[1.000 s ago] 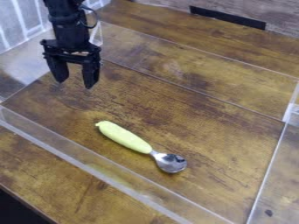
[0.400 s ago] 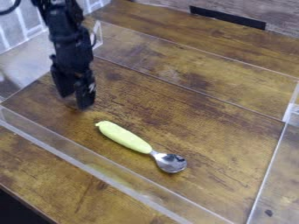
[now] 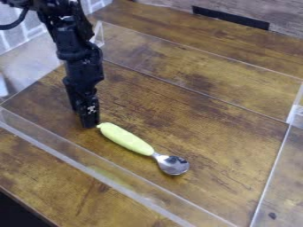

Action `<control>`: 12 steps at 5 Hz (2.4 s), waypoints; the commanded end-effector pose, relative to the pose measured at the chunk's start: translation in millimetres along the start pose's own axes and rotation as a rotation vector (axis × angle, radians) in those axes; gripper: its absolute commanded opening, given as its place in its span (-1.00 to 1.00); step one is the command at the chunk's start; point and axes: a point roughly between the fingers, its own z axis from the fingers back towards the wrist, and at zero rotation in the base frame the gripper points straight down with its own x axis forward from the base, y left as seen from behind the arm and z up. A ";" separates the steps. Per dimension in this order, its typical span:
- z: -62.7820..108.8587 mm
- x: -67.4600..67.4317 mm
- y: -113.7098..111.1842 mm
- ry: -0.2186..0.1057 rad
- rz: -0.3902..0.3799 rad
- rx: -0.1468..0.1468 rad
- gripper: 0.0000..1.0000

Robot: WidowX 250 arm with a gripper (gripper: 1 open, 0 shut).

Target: Move the green spoon to the right

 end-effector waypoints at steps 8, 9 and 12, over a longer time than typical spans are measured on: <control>23.8 29.5 -30.5 -0.086 -0.252 0.008 1.00; 23.1 30.9 -33.6 -0.090 -0.272 0.003 1.00; 20.8 35.3 -46.7 -0.102 -0.341 -0.012 1.00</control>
